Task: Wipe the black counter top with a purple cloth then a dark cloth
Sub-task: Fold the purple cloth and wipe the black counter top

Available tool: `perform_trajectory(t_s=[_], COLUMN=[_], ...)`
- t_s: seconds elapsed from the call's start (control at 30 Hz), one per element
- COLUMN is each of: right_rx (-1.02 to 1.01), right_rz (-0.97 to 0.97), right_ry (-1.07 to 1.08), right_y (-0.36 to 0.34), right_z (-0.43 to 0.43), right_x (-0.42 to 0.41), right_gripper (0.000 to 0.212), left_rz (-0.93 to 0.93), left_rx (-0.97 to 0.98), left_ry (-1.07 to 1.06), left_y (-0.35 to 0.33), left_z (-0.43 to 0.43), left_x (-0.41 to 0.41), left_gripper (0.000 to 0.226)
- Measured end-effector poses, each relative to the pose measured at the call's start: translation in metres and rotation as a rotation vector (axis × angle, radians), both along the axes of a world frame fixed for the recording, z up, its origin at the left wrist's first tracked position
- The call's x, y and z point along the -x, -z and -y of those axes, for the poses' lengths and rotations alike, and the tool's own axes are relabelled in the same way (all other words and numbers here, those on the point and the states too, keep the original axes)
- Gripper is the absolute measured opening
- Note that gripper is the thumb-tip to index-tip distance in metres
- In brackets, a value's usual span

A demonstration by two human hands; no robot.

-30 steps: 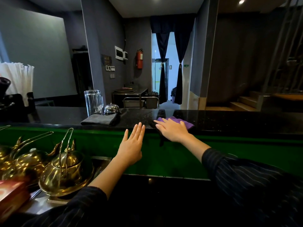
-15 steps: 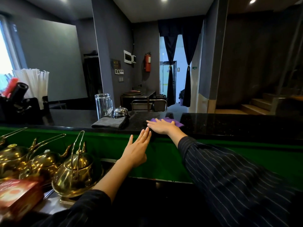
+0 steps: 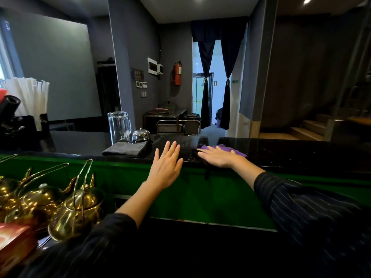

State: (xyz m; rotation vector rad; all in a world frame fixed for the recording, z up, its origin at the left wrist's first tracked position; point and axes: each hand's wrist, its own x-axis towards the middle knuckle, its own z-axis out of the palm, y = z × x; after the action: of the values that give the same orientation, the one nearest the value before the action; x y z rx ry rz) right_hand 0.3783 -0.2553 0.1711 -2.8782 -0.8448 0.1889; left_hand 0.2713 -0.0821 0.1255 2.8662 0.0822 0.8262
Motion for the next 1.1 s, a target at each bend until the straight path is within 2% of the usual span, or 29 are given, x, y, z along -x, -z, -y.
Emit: perform_trajectory(t_s=[0.07, 0.23, 0.33, 0.47, 0.5, 0.6, 0.73, 0.83, 1.0, 1.1], right_rx=[0.013, 0.040, 0.038, 0.046, 0.066, 0.076, 0.024, 0.017, 0.074, 0.042], right_rz=[-0.011, -0.020, -0.018, -0.092, -0.088, -0.068, -0.106, -0.171, -0.153, -0.172], right_ry=[0.053, 0.122, 0.142, 0.018, 0.005, -0.005, 0.010, -0.034, 0.017, 0.111], right_y=[0.000, 0.001, 0.003, 0.013, 0.014, 0.002, -0.007, -0.011, -0.008, -0.015], right_z=[0.007, -0.004, -0.023, -0.076, -0.092, -0.123, -0.130, -0.129, -0.115, -0.088], right_x=[-0.014, -0.036, -0.053, -0.096, -0.102, -0.084, -0.099, -0.115, -0.164, -0.156], right_gripper=[0.061, 0.063, 0.065, 0.095, 0.094, 0.072, 0.071, 0.060, 0.080, 0.077], left_rz=[-0.062, 0.014, -0.114, -0.132, -0.142, -0.208, -0.256, -0.296, -0.331, -0.341], left_rx=[-0.013, 0.085, 0.009, -0.022, -0.020, 0.005, 0.024, -0.017, -0.023, -0.006], left_ry=[0.007, 0.002, -0.025, -0.043, -0.051, -0.048, -0.019, -0.031, -0.025, -0.014], left_y=[-0.008, -0.026, -0.025, -0.022, -0.022, -0.024, -0.027, -0.027, -0.028, -0.029], left_z=[-0.003, -0.015, -0.012, -0.010, -0.012, -0.015, -0.014, -0.015, -0.017, -0.017], left_x=[-0.014, -0.043, -0.054, -0.060, -0.060, -0.060, -0.057, -0.057, -0.058, -0.056], left_gripper=[0.055, 0.049, 0.048, 0.051, 0.053, 0.057, 0.060, 0.057, 0.051, 0.049])
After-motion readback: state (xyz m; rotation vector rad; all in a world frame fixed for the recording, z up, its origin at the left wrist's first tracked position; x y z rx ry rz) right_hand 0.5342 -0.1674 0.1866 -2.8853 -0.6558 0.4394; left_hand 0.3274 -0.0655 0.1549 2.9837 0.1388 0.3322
